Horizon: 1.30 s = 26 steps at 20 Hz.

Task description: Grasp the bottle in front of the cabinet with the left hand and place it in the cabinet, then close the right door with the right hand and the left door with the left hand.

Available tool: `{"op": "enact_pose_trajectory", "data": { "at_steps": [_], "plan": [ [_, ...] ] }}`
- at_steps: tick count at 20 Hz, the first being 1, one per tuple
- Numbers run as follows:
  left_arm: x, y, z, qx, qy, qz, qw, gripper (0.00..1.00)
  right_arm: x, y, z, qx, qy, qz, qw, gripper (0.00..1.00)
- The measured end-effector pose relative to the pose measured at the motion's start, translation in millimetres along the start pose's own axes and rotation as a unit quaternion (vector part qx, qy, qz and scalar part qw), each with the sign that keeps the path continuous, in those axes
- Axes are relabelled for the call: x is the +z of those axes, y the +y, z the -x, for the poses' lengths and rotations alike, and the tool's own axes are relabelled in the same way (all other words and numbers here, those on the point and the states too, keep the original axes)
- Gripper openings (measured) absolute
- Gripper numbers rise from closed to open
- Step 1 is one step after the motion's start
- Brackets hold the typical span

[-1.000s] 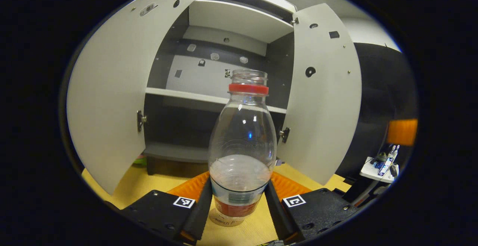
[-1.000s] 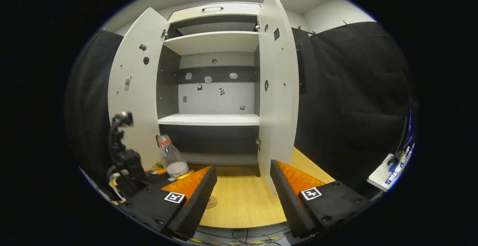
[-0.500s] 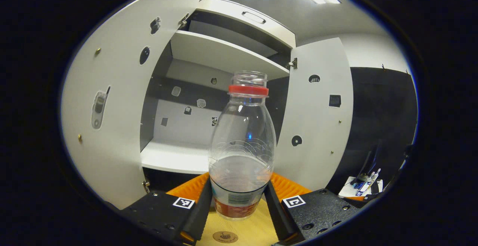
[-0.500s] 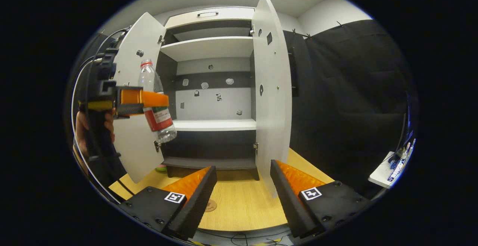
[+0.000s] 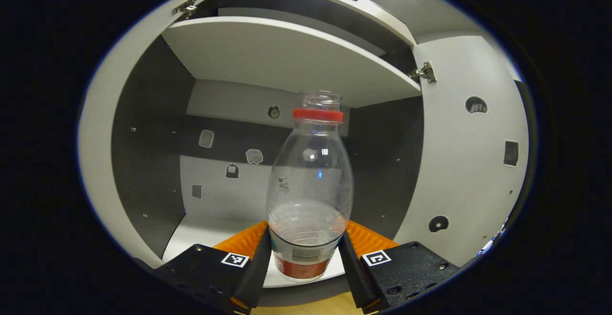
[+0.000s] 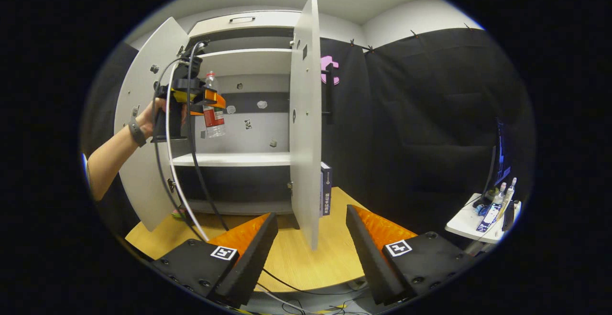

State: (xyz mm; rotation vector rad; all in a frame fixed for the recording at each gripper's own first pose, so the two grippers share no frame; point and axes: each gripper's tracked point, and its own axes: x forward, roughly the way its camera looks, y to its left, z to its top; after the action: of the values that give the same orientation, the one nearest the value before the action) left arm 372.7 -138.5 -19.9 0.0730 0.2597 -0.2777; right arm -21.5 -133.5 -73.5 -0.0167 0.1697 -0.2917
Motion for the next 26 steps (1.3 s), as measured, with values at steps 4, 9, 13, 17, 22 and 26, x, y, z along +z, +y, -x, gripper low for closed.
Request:
{"op": "enact_pose_trajectory", "data": {
  "at_steps": [4,9,13,17,22,26],
  "plan": [
    [-22.9,1.8,-49.5,0.011,0.026,-0.019,0.999,0.71,-5.9,-23.2,1.6,-0.029,0.004,-0.024,0.999,0.96],
    [-47.1,5.6,-67.8,0.034,0.065,-0.026,0.997,0.72,-6.7,-52.9,3.0,-0.066,0.004,-0.032,0.997,0.97],
    [-60.4,7.8,-72.9,0.040,0.089,-0.006,0.995,0.73,-7.5,-66.2,-0.1,-0.075,0.004,-0.046,0.996,0.89],
    [-68.7,12.0,-71.8,0.050,0.093,0.001,0.994,0.75,-5.5,-77.0,3.2,-0.085,0.003,-0.040,0.996,0.96],
    [-75.0,19.0,-71.4,0.056,0.086,0.001,0.995,0.79,-7.1,-79.7,3.7,-0.089,0.005,-0.041,0.995,0.96],
    [-64.8,21.5,-68.9,0.061,0.065,-0.004,0.996,0.95,-10.5,-78.0,5.9,-0.089,0.010,-0.039,0.995,0.96]
  ]
}}
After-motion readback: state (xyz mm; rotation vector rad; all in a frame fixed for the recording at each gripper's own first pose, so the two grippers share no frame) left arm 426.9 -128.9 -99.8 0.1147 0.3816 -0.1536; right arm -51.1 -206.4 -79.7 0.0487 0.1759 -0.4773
